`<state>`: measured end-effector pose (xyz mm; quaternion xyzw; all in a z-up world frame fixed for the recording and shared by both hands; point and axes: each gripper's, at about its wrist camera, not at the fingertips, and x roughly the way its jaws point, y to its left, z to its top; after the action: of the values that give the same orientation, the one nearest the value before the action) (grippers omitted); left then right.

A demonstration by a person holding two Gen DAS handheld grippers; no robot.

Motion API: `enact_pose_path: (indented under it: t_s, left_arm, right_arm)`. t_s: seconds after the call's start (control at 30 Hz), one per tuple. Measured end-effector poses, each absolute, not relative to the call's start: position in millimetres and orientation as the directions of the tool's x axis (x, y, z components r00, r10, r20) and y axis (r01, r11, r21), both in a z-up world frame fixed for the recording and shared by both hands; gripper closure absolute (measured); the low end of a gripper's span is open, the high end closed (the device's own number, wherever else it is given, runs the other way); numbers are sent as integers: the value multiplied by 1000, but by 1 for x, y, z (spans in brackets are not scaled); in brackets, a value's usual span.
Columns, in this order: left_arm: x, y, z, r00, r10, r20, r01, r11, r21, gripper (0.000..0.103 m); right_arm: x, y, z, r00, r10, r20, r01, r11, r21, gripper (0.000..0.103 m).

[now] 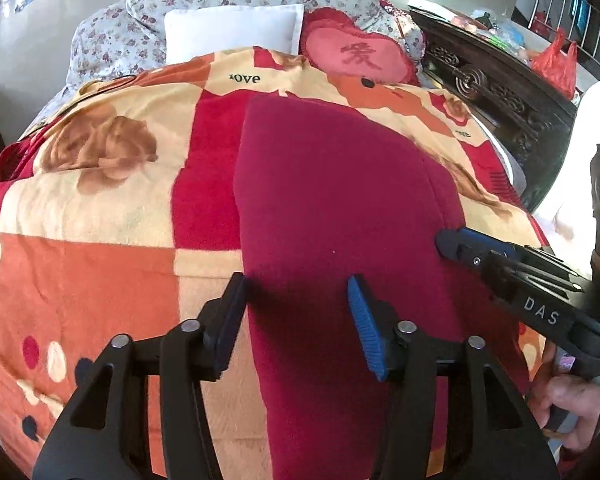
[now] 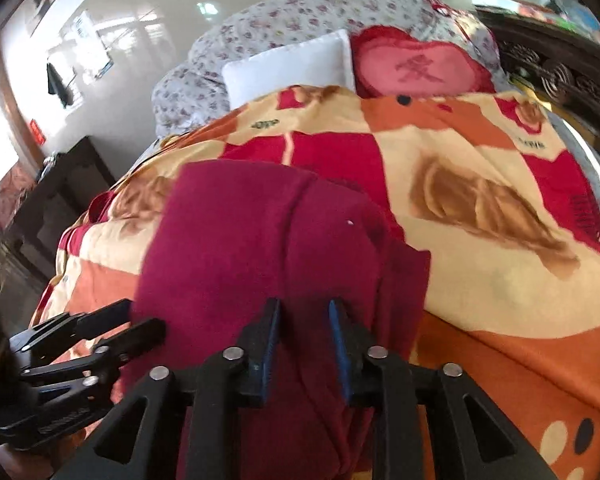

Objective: Fold small clothes

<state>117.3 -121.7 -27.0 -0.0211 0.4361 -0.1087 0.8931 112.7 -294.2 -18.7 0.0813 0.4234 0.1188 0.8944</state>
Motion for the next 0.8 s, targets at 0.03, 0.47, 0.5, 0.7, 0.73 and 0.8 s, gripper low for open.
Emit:
enact_pose_path:
  t_s: [0.03,0.47,0.5,0.7,0.73,0.8]
  left_arm:
    - [119,-123,-28,594,-211,-776,173,976,-133,49]
    - [116,-125,-31,606,-190,-772,154,981,-120,46]
    - [116,-125,-31,604,-190,-774,154,981,-121,46]
    - [112,-99,-27,547,-334,-768,179,942,-283,46]
    - [111,-93,-28,547,-356,-758,178,934,-311,45]
    - [111,-81,-30,562,-385,-732,167,920,-356,35]
  right_arm:
    - [113,-298,-20,614,289,-735,-141,956,259,73]
    - [72,-302,-16,570,288,-770,-117,956,270,57]
    - [75,-300,-28,542,281,-792,-110,958,265,56]
    - [70,-320,-23,589,330,-738,-95,935,342,46]
    - [69,-324,-21,607,321,-727,-85,936,342,33]
    - [70,-333,-21,630,320,-708,-65,929,363,20]
